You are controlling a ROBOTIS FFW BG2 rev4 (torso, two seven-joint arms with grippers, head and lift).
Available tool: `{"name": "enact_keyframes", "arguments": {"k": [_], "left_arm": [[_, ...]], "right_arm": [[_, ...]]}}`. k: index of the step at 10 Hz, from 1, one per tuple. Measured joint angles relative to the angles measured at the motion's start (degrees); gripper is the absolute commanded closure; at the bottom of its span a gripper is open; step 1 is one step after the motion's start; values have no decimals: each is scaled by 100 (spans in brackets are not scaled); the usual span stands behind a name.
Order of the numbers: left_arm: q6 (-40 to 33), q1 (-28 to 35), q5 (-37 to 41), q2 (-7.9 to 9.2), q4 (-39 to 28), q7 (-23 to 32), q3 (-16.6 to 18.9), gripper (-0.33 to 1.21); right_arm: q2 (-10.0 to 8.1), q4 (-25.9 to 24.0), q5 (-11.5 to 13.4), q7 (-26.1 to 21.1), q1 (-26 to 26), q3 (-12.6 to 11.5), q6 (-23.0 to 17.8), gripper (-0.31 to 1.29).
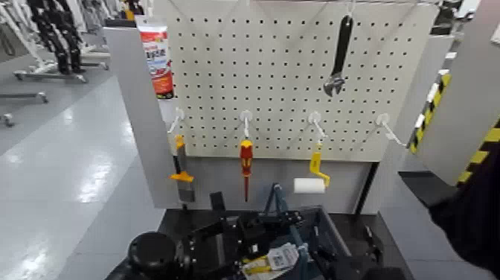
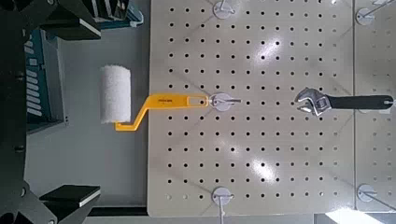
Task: Grasp the handle of the crate.
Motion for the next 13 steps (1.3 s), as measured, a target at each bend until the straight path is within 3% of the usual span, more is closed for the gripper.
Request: {"name": "enact_keyframes", "arguments": {"k": [6, 13], "left_arm": [[343, 788, 0, 236, -1145, 359, 485, 119], [584, 1418, 572, 522, -2310, 1321, 738, 119]], "right_arm": [[9, -2, 0, -48, 34, -20, -2, 13], [10, -1, -42, -77, 63, -40, -9, 13]]}}
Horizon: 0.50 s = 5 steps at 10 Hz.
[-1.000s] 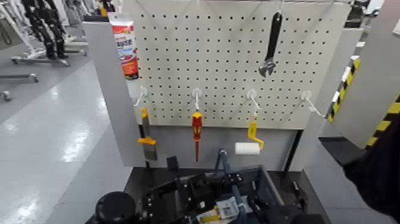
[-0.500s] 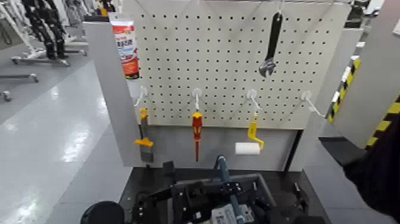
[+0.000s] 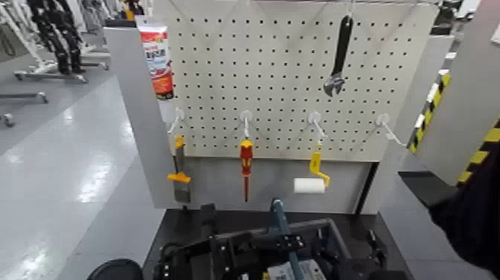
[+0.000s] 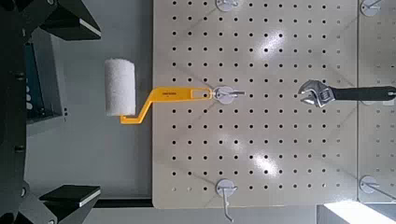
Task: Grasp the handle of the crate.
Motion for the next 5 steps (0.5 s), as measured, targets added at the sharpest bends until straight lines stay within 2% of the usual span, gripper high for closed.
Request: {"name": "enact_keyframes", "arguments": {"k": [5], "left_arm": [[40, 132, 75, 39, -201, 111, 71, 119]], "right_arm": [[-9, -2, -2, -23, 4, -15, 11, 13]]}}
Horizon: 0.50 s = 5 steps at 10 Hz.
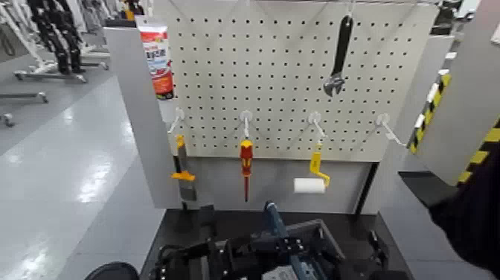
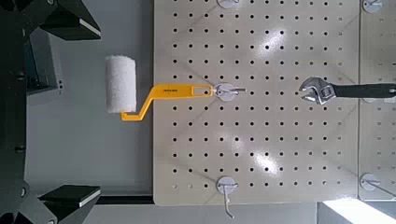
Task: Grasp the handle of the crate.
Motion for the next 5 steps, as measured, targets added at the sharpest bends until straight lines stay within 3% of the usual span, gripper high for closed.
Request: {"name": "enact_keyframes", "arguments": {"k": [5], "left_arm": [[0, 24, 4, -12, -39, 9, 41, 119]], "right_arm": [[0, -14, 68, 42, 0, -9, 9, 13]]}}
